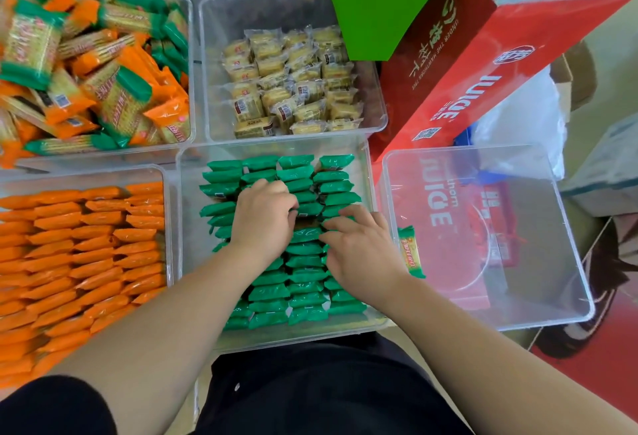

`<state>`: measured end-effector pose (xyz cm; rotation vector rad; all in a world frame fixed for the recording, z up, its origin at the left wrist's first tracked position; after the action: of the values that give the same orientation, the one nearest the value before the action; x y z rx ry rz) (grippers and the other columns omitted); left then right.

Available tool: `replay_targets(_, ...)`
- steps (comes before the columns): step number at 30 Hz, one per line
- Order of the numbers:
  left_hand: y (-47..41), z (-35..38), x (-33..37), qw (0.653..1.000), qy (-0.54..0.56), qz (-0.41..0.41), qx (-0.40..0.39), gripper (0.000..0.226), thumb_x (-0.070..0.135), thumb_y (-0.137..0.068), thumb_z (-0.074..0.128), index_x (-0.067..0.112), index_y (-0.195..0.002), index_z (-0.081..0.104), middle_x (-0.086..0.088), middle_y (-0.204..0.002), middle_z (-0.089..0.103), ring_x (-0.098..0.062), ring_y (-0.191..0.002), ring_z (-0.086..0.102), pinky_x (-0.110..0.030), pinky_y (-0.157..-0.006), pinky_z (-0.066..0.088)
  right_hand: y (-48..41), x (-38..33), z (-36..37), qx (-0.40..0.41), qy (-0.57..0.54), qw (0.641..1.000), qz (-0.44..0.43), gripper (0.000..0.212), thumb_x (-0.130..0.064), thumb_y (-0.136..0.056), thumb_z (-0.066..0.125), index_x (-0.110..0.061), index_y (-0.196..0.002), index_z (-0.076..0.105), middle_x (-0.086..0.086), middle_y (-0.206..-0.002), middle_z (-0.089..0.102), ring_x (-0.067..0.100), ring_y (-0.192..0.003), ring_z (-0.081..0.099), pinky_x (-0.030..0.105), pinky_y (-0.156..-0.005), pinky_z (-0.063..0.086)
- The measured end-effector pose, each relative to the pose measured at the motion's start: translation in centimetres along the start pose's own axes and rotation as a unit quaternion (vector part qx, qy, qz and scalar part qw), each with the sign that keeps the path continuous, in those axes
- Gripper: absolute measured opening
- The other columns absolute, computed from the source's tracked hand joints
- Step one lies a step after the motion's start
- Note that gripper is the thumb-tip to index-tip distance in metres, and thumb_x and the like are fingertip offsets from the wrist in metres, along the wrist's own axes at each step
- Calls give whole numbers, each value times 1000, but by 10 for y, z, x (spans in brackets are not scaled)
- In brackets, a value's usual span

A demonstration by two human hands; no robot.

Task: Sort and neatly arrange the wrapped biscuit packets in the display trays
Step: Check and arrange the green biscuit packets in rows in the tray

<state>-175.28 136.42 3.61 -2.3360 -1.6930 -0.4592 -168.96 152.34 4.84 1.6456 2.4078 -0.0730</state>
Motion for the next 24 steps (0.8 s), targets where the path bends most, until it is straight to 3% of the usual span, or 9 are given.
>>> replay_targets(6, 16, -35, 9, 994, 82, -55, 38, 2, 11, -84, 75, 13, -84, 75, 0, -92, 73, -25, -88, 63, -37, -83, 49, 12, 8, -20, 43, -61, 997, 7, 19, -23, -79, 66, -23, -92, 79, -10, -102, 73, 26, -108, 58, 39, -86, 44)
replay_targets(11, 50, -69, 17, 951, 201, -223, 76, 4, 19, -92, 70, 23, -91, 70, 16, -87, 66, 0, -72, 57, -17, -65, 40, 28, 23, -37, 70, -190, 977, 64, 23, -28, -84, 63, -21, -99, 79, -8, -103, 74, 25, -106, 61, 45, -86, 50)
replay_targets(14, 74, -79, 25, 901, 288, -302, 119, 8, 16, -90, 72, 22, -86, 69, 11, -84, 67, -1, -78, 61, -16, -68, 41, 40, 32, -46, 61, -248, 962, 93, 23, -30, -89, 65, -20, -107, 77, -7, -109, 73, 19, -111, 58, 36, -97, 47)
replay_targets(17, 103, -74, 35, 815, 426, -367, 140, 11, 8, -90, 71, 17, -85, 70, 0, -82, 70, -19, -82, 70, -29, -77, 52, 57, 39, -48, 2, -317, 937, 149, 28, -34, -93, 67, -24, -119, 72, -13, -116, 70, 6, -114, 57, 25, -97, 43)
replay_targets(20, 130, -67, 53, 727, 539, -402, 138, 10, 0, -91, 67, 9, -88, 68, -5, -83, 71, -30, -88, 73, -38, -80, 55, 75, 38, -44, -67, -453, 866, 202, 34, -35, -93, 67, -25, -126, 68, -16, -111, 71, -2, -106, 63, 25, -94, 49)
replay_targets(22, 144, -66, 72, 687, 585, -411, 130, 11, -2, -91, 64, 6, -84, 63, -7, -78, 69, -30, -85, 73, -39, -80, 55, 88, 34, -42, -98, -528, 816, 215, 28, -31, -96, 65, -23, -122, 69, -10, -105, 74, 3, -99, 68, 25, -85, 52)
replay_targets(24, 155, -67, 89, 685, 596, -402, 118, 8, -3, -91, 63, 4, -86, 62, -6, -74, 68, -31, -85, 74, -40, -81, 55, 98, 31, -48, -85, -552, 805, 201, 16, -23, -97, 64, -13, -105, 73, 2, -89, 74, 6, -82, 68, 25, -71, 51)
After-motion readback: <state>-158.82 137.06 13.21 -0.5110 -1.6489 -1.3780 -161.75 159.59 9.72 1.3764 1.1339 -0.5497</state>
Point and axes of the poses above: each hand's wrist, its own y-axis away from the middle knuckle, its own z-axis out of the palm, x = y × z, the point moved 4 cm from there along -y, towards the middle knuckle
